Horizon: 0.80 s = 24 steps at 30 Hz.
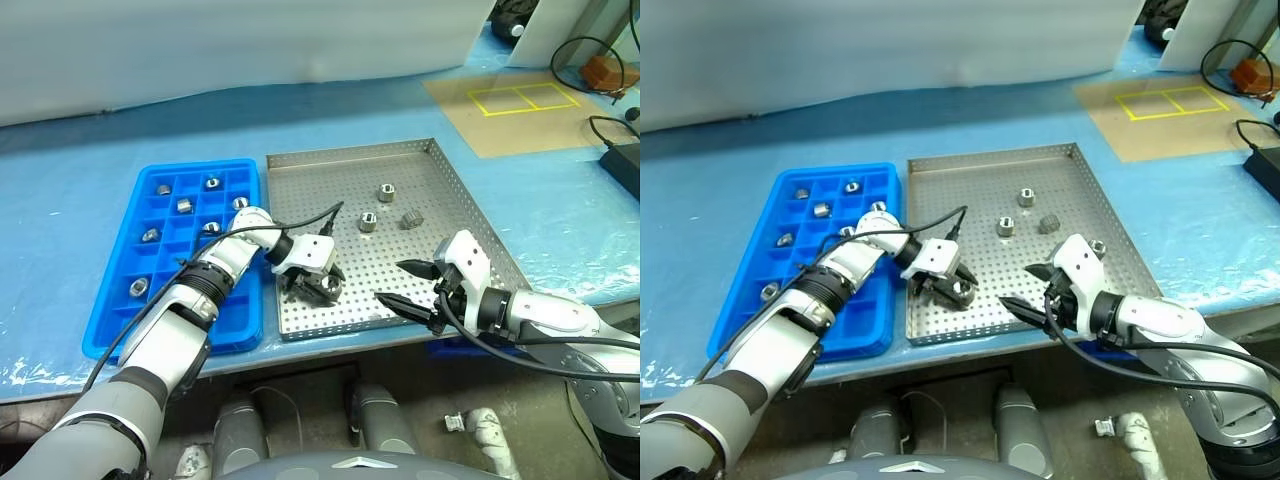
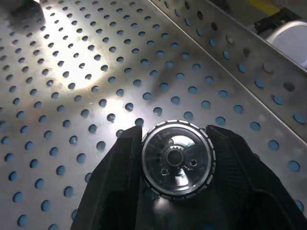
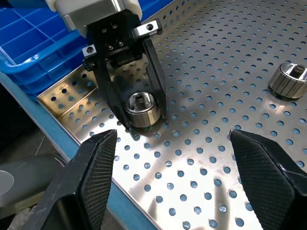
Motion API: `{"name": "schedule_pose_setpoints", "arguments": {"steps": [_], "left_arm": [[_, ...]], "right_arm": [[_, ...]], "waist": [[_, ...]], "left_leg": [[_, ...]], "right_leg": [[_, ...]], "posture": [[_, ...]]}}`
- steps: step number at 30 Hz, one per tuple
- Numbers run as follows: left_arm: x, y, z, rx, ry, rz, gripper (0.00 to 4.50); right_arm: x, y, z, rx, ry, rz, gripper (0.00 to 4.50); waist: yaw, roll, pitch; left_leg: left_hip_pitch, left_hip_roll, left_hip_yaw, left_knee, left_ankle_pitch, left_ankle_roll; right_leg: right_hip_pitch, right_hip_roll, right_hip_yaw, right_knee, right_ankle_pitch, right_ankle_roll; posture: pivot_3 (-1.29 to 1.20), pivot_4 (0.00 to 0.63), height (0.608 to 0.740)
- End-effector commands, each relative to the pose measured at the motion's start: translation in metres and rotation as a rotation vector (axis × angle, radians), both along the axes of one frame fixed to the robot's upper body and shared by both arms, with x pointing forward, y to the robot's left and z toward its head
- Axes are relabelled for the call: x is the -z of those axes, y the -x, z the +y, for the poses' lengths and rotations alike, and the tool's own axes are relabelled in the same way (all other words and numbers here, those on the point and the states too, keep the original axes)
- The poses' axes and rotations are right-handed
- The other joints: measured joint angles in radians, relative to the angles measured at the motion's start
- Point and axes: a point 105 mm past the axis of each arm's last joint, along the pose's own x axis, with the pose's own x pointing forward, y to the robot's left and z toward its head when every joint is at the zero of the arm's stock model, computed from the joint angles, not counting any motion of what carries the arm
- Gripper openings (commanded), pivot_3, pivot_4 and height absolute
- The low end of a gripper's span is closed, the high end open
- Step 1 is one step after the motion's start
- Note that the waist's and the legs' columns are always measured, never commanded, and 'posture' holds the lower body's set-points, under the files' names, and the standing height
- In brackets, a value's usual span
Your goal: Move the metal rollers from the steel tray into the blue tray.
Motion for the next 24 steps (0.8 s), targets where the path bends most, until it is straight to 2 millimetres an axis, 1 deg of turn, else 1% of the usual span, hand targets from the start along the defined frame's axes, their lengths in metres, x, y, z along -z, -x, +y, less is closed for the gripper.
{"name": "schedule_pose_setpoints", "arguments": {"steps": [1, 3, 4, 7, 10, 11, 12, 14, 17, 20, 24], "left_arm": [[-0.059, -0.002, -0.015, -0.023, 0.238, -0.004, 1.75], [-0.079, 0.0, -0.01, -0.033, 0.285, 0.023, 1.75], [-0.083, -0.002, -0.004, -0.053, 0.297, 0.024, 1.75], [-0.085, -0.009, 0.023, -0.132, 0.31, 0.021, 1.75], [-0.091, -0.016, 0.041, -0.221, 0.324, 0.016, 1.75], [-0.09, -0.02, 0.051, -0.266, 0.324, -0.006, 1.75], [-0.089, -0.024, 0.067, -0.333, 0.333, -0.026, 1.75], [-0.091, -0.026, 0.091, -0.444, 0.374, -0.051, 1.75], [-0.092, -0.025, 0.117, -0.581, 0.426, -0.116, 1.75], [-0.084, -0.015, 0.155, -0.734, 0.4, -0.143, 1.75], [-0.082, -0.001, 0.192, -0.904, 0.409, -0.163, 1.75]], "right_arm": [[-0.007, -0.005, 0.006, -0.035, -0.001, -0.048, 3.87], [-0.007, -0.011, 0.01, -0.055, -0.003, -0.057, 3.87], [-0.007, -0.015, 0.012, -0.065, -0.006, -0.062, 3.87], [-0.008, -0.025, 0.018, -0.103, -0.012, -0.075, 3.87], [-0.007, -0.035, 0.025, -0.144, -0.014, -0.087, 3.87], [-0.007, -0.039, 0.029, -0.164, -0.017, -0.091, 3.87], [-0.008, -0.045, 0.034, -0.189, -0.023, -0.096, 3.87], [-0.008, -0.054, 0.044, -0.239, -0.03, -0.104, 3.87], [-0.007, -0.064, 0.057, -0.295, -0.026, -0.118, 3.87], [-0.006, -0.07, 0.071, -0.371, -0.031, -0.118, 3.87], [-0.006, -0.076, 0.084, -0.439, -0.038, -0.121, 3.87]], "waist": [[0.006, 0.0, 0.0], [0.008, 0.0, 0.0], [0.01, 0.0, 0.0], [0.01, 0.001, -0.001], [0.022, 0.001, -0.001], [0.03, 0.001, -0.001], [0.038, 0.001, -0.001], [0.045, 0.001, 0.0], [0.072, 0.001, 0.0], [0.099, 0.001, 0.0], [0.13, 0.001, 0.0]], "left_leg": [[0.0, 0.0, 0.0, 0.0, 0.0, 0.0], [0.0, 0.0, 0.0, 0.0, 0.0, 0.0], [0.0, 0.001, 0.0, -0.001, 0.0, 0.0], [0.002, 0.002, 0.0, -0.004, 0.001, -0.001], [0.002, 0.002, 0.0, -0.007, 0.001, -0.002], [0.001, 0.001, 0.0, -0.007, 0.001, -0.002], [0.001, 0.001, 0.0, -0.007, 0.001, -0.002], [0.001, 0.001, 0.0, -0.008, 0.002, -0.003], [0.0, 0.002, -0.001, -0.011, 0.003, -0.005], [-0.001, 0.003, -0.001, -0.012, 0.003, -0.006], [-0.002, 0.003, -0.002, -0.013, 0.004, -0.006]], "right_leg": [[0.0, 0.0, 0.0, 0.0, 0.0, 0.0], [-0.001, 0.0, 0.0, 0.0, 0.002, -0.004], [-0.001, 0.0, 0.0, 0.001, 0.003, -0.004], [-0.001, 0.0, 0.0, 0.001, 0.002, -0.004], [-0.002, 0.0, -0.001, 0.001, 0.002, -0.004], [-0.003, 0.0, -0.001, 0.001, 0.004, -0.006], [-0.003, 0.0, -0.001, 0.001, 0.004, -0.007], [-0.004, 0.0, -0.001, 0.001, 0.005, -0.008], [-0.006, 0.0, -0.002, 0.002, 0.005, -0.008], [-0.007, 0.0, -0.003, 0.002, 0.004, -0.009], [-0.009, 0.0, -0.005, 0.002, 0.004, -0.009]], "posture": [[-0.51, 0.15, 0.74], [-0.47, 0.15, 0.74], [-0.46, 0.15, 0.74], [-0.4, 0.15, 0.74], [-0.29, 0.15, 0.74], [-0.26, 0.15, 0.74], [-0.21, 0.15, 0.74], [-0.16, 0.15, 0.74], [-0.06, 0.15, 0.74], [0.03, 0.15, 0.74], [0.11, 0.15, 0.74]]}}
